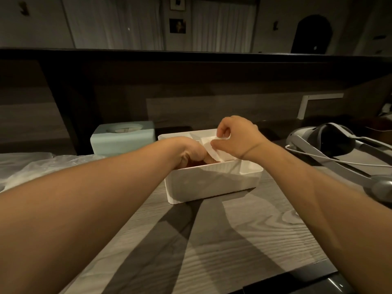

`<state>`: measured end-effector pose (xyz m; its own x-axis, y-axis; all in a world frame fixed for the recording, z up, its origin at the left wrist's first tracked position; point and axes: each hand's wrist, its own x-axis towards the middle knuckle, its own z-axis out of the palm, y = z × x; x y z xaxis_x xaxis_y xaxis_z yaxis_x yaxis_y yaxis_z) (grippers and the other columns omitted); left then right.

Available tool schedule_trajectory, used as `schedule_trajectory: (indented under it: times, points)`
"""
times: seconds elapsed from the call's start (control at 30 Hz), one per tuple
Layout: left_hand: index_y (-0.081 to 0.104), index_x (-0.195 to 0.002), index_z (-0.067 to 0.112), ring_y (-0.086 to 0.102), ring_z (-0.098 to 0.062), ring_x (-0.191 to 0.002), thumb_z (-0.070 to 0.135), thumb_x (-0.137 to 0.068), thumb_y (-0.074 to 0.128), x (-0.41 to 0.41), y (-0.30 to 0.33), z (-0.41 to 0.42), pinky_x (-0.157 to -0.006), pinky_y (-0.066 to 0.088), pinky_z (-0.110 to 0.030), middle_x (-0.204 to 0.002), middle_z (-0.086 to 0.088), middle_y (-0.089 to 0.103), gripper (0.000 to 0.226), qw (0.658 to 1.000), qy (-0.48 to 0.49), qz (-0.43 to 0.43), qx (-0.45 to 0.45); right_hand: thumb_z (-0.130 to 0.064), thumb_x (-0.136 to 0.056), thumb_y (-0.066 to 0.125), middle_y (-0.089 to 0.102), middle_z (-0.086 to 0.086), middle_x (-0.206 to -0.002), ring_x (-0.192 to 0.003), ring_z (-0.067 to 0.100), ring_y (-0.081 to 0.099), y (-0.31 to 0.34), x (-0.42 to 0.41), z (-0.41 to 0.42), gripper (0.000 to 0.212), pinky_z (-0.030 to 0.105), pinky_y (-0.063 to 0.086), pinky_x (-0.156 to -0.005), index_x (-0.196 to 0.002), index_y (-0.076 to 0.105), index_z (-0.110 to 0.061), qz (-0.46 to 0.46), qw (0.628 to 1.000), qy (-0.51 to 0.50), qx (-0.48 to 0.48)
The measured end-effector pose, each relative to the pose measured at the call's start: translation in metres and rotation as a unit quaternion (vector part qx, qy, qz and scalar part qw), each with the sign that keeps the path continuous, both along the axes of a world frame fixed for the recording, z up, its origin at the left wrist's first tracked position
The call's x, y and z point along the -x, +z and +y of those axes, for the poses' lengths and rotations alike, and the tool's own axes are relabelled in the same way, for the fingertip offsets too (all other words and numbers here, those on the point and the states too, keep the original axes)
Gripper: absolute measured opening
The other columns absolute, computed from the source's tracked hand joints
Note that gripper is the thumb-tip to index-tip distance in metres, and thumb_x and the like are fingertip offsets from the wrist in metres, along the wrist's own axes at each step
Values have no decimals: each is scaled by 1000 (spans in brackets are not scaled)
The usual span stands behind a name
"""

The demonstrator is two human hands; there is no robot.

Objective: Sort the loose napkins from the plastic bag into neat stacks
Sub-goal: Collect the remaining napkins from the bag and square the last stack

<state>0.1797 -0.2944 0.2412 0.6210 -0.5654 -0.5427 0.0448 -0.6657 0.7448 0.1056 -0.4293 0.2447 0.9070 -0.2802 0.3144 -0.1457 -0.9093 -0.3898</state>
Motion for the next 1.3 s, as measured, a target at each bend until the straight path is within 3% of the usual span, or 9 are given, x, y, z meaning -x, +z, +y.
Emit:
schedule_trajectory:
  times: [0.2,0.3,0.4,0.6,0.67,0.8,1.0,1.17,1.3]
  points:
    - [60,-88,7,55,-15,-72,28,-107,55,1,-5,-7,-65,45,-22,-89,-8,61,28,994,-13,-74,-74,-34,-98,63,70,-11,-94,-88,9,63,-1,1,7,17,20,50,-77,-102,78,-26,109,990,84,27]
    - [65,-88,5,56,-16,-73,24,-103,62,-2,-2,-5,-66,45,-25,-103,-10,63,25,993,1,-56,-104,-30,-101,56,71,-8,-97,-88,10,61,2,-3,9,24,24,49,-81,-108,79,-24,147,983,88,71]
    - [66,-87,3,62,-17,-73,9,-102,61,-3,5,0,-54,54,-25,-90,-10,66,17,995,11,-60,-81,-33,-102,52,70,-6,-97,-86,11,58,5,-6,12,28,29,50,-82,-113,76,-26,212,965,87,129]
    - [71,-110,2,72,-16,-78,0,-98,63,-3,27,16,-60,62,-23,-100,-12,73,14,982,7,-186,-34,-42,-102,48,67,-11,-91,-90,11,54,6,-14,10,28,42,33,-98,-110,74,-34,229,951,84,189]
    - [73,-111,8,73,-15,-83,2,-99,63,-4,25,19,-66,63,-24,-101,-7,74,17,959,-39,-276,-47,-32,-101,50,68,-10,-92,-90,12,58,9,-13,13,26,39,41,-102,-114,73,-32,192,960,105,175]
    - [74,-117,17,68,-18,-92,3,-95,62,-5,11,23,-77,56,-28,-108,-5,74,29,850,-189,-455,-185,-23,-98,55,67,-3,-81,-77,15,61,10,-15,20,20,24,45,-70,-104,75,-24,215,957,125,151]
    - [68,-129,22,62,-16,-96,14,-101,63,-8,9,26,-80,46,-26,-112,0,69,30,791,-295,-474,-251,-21,-99,59,73,1,-101,-92,15,64,9,-18,25,22,33,53,-96,-115,75,-20,285,940,111,151]
    - [69,-129,28,61,-10,-92,11,-101,60,-8,10,32,-84,51,-26,-111,7,67,34,820,-268,-462,-206,-19,-99,55,73,2,-103,-95,16,65,6,-19,26,25,29,53,-90,-112,76,-21,289,945,107,114]
    - [70,-127,29,65,-9,-99,20,-101,57,-2,17,50,-91,55,-28,-114,9,69,30,860,-195,-461,-97,-18,-100,52,68,-15,-88,-87,8,62,5,-10,25,26,20,49,-78,-93,72,-32,159,982,93,49]
